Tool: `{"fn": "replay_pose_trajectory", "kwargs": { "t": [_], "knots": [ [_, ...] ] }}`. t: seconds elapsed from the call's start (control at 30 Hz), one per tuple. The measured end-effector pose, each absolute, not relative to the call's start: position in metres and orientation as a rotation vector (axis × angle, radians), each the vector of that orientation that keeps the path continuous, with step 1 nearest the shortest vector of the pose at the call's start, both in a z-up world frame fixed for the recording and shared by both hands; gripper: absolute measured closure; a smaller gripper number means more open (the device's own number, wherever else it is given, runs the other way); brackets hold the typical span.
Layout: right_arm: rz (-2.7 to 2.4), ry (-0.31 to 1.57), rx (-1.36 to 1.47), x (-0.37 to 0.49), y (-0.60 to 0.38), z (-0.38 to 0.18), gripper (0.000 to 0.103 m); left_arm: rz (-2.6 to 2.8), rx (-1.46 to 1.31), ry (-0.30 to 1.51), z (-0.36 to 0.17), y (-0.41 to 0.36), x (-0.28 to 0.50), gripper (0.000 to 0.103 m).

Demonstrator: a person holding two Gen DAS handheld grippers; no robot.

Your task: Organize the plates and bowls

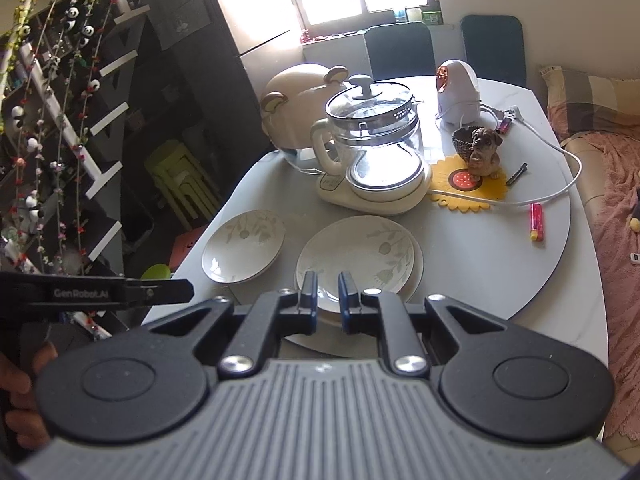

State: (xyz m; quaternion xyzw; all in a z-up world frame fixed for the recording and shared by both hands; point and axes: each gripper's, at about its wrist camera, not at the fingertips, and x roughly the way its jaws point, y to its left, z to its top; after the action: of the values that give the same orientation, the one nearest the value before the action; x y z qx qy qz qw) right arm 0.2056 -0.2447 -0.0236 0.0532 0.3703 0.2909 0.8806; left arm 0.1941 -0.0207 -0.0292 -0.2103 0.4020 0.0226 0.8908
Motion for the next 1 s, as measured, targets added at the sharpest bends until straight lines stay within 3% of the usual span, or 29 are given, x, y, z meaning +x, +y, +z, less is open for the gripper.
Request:
{"fn": "replay_pose_trajectory", "kwargs": {
  "t": [1.0],
  "knots": [
    [0.687,0.733,0.058,0.195,-0.228,-0.060,0.088,0.178,-0.420,0.911,-0.062,-0.005,0.178,0.090]
  ]
}}
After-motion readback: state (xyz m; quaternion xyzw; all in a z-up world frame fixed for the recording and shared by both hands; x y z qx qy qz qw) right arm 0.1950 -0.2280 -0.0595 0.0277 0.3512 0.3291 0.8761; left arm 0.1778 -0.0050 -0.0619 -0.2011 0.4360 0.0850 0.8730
